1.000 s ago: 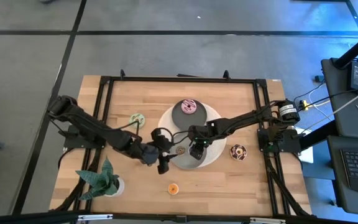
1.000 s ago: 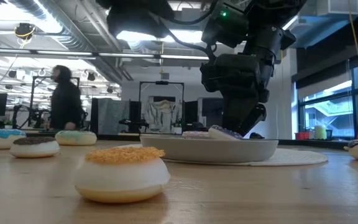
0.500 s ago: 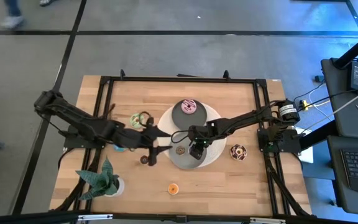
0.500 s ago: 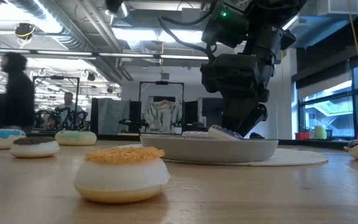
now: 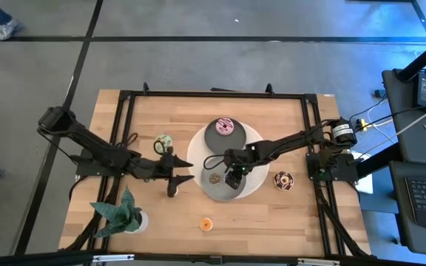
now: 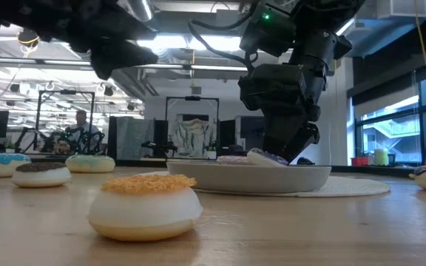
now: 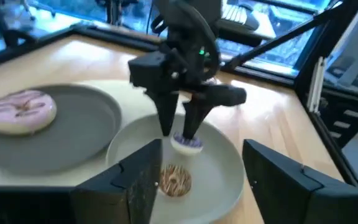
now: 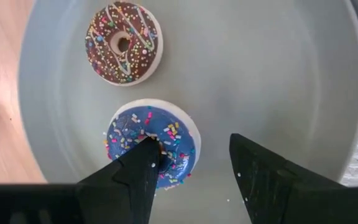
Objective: Pick & Place donuts
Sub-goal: Put the small blue donut on the gray plate
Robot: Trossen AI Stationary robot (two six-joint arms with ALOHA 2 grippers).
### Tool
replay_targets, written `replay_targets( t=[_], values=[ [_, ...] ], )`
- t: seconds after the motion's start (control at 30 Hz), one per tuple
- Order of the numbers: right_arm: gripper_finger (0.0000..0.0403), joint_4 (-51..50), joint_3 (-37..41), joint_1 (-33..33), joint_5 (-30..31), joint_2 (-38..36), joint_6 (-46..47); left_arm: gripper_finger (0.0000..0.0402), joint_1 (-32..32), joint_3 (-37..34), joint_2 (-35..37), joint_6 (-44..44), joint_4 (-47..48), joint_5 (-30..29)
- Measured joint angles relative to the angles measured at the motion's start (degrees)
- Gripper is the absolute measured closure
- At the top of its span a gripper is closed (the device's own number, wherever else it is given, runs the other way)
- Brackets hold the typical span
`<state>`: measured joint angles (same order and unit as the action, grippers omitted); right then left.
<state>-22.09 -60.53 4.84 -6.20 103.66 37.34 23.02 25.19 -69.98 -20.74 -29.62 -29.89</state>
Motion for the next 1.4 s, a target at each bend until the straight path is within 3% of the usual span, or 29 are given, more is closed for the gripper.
replay_targets(
  t=[0.3,0.47,0.8,1.1,1.4],
  values=[
    [0.0207,0.0,0.0,0.0,0.0,0.0,0.1,0.0185,-2.9,5.1,-16.7,1.4,-9.8,0.1],
    [0.0207,0.0,0.0,0.0,0.0,0.0,0.1,0.0186,-6.1,8.9,-24.6,3.4,-16.3,6.7],
    [0.0207,0.0,0.0,0.0,0.0,0.0,1.0,0.0187,-8.6,17.0,-36.3,5.6,-15.9,11.5],
    [0.0207,0.1,0.0,0.0,0.0,0.0,1.4,0.0183,-8.8,20.7,-41.3,4.6,-15.3,8.5],
    [0.0207,0.3,0.0,0.0,0.1,0.0,1.6,0.0187,-9.0,21.0,-44.9,-3.2,-15.0,3.5]
  ],
)
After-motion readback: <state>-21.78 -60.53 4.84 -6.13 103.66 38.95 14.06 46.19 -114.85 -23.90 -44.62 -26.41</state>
